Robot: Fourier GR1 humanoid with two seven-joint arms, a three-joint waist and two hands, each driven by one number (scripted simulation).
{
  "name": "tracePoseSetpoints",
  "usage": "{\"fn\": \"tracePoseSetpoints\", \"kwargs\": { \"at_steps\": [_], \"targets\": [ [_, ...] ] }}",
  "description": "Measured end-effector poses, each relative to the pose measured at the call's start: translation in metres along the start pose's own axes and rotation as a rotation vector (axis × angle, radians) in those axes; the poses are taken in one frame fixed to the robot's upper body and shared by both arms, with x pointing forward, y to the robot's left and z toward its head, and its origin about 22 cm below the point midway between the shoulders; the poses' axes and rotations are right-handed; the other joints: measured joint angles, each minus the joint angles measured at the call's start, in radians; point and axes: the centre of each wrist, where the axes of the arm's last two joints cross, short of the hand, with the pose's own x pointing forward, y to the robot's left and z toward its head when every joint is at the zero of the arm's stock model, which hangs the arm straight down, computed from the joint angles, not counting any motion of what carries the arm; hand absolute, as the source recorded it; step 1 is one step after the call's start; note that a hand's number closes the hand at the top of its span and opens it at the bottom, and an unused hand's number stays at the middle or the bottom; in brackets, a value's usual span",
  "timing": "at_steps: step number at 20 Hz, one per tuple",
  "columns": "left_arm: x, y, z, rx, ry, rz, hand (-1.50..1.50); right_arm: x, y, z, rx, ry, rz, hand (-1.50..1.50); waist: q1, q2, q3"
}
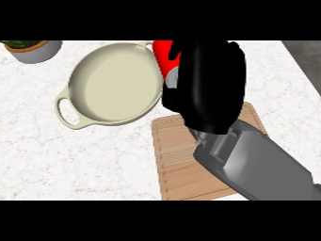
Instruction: Pick the can from the cutting board and place it in the pot
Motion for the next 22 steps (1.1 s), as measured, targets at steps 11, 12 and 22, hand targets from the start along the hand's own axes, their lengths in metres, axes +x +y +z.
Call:
{"fn": "tracePoseSetpoints", "kwargs": {
  "at_steps": [11,12,22],
  "targets": [
    [0.018,-0.003,-0.008,-0.025,-0.065,0.000,0.00,0.025,0.017,-0.027,0.098,0.114,0.008,1.50,0.060,0.036,0.002],
    [0.020,-0.003,-0.009,-0.029,-0.073,-0.006,0.00,0.024,0.020,-0.030,0.113,0.126,0.010,1.50,0.066,0.040,0.003],
    [0.035,-0.007,-0.016,-0.054,-0.131,-0.037,0.00,0.004,0.042,-0.056,0.246,0.274,-0.057,-1.50,0.120,0.060,0.007]
  ]
}}
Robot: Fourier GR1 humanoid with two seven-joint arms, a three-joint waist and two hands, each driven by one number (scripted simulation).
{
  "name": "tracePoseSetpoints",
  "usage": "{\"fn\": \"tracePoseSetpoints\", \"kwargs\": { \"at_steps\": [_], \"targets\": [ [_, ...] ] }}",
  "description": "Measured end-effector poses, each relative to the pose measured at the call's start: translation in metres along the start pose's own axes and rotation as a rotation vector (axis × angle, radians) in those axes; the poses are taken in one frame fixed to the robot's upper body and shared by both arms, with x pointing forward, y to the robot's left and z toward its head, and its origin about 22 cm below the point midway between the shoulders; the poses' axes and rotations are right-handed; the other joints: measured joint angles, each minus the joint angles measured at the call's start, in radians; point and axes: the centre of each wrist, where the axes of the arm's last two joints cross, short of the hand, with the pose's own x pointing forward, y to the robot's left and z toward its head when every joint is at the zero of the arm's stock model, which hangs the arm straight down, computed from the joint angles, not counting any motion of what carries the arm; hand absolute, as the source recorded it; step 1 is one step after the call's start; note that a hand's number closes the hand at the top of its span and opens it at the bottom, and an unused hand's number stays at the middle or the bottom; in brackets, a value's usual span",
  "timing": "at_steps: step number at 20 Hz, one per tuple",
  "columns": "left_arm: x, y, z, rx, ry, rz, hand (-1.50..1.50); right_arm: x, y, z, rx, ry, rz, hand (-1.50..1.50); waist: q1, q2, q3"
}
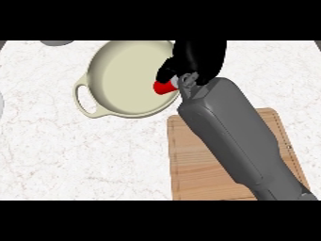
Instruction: Pick the can from the cutting board and place it in the pot
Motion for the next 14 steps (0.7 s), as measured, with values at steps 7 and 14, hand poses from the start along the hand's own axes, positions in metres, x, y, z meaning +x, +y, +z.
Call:
{"fn": "tracePoseSetpoints", "kwargs": {
  "at_steps": [7,14],
  "targets": [
    [0.002,-0.001,-0.004,-0.009,-0.008,-0.008,0.00,0.002,-0.018,-0.012,-0.075,0.013,-0.216,-1.50,0.011,-0.004,0.003],
    [-0.007,0.001,-0.005,0.001,0.032,0.001,0.00,-0.003,-0.034,-0.021,-0.248,0.020,-0.408,-1.50,-0.017,-0.017,0.007]
  ]
}}
